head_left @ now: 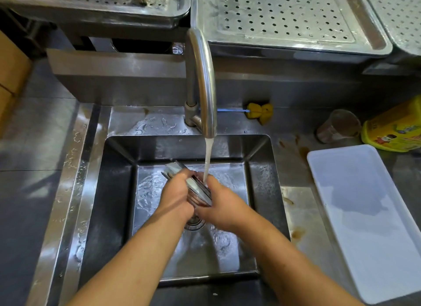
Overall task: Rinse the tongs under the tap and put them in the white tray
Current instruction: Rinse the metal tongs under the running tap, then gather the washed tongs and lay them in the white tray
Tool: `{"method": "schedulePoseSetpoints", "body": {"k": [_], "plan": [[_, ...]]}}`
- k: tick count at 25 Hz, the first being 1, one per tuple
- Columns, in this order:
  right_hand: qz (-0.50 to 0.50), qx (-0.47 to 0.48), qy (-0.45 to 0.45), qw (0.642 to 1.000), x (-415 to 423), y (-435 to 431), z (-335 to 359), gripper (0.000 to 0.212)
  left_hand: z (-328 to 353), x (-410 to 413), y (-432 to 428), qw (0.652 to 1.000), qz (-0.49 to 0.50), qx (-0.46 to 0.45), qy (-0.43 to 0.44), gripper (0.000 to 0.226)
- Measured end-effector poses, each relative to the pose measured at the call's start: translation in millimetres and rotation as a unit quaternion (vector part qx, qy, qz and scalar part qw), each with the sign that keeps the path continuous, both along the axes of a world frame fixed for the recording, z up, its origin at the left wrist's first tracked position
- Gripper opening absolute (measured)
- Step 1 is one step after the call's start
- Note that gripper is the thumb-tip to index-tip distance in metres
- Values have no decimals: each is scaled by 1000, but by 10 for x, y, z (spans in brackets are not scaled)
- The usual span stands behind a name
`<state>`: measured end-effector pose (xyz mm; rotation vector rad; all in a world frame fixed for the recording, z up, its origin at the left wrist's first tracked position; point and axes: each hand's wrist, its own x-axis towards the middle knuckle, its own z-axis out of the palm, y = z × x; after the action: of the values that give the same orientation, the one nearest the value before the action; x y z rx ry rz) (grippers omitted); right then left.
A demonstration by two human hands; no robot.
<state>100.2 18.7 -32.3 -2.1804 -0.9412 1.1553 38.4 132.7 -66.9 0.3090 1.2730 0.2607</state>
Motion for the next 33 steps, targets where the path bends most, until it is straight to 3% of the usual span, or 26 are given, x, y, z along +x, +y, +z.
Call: {"method": "schedulePoseSetpoints", "body": {"k": [2,5,6,9,12,17,20,22,24,26,28,30,31,33], "plan": [[-37,1,64,997,139,168,104,72,44,16,127,998,44,4,-35,25],[-125,33,64,990,344,467,225,27,73,6,337,989,117,11,-85,25],[-165,54,49,984,440,568,269,22,71,-10,395,989,121,17,-86,22],[-283,111,123,945,699,943,357,26,50,-110,463,994,78,35,-61,18],[-318,154,238,905,780,1200,405,27,21,-214,404,998,32,45,-37,25],[-187,26,69,980,566,736,279,32,75,-284,301,999,16,33,-5,22],[-78,-36,211,974,109,383,117,54,147,-271,262,998,-12,56,-2,17],[-73,-42,273,958,-160,246,23,48,227,-260,211,992,-72,100,35,13],[-91,-34,260,961,-231,181,22,35,342,-314,171,979,-140,147,29,15],[-85,-36,227,970,-150,121,87,25,463,-461,194,967,-187,165,-53,20],[-78,-33,225,971,-59,39,153,27,523,-628,263,955,-218,153,-129,24],[-73,-61,277,956,-140,-41,170,33,450,-684,199,964,-223,100,-104,23],[-53,-111,248,961,-249,-63,153,32,368,-700,92,971,-230,57,-43,24],[32,-222,64,972,-506,-83,54,24,253,-821,-172,954,-295,-6,52,27]]}}
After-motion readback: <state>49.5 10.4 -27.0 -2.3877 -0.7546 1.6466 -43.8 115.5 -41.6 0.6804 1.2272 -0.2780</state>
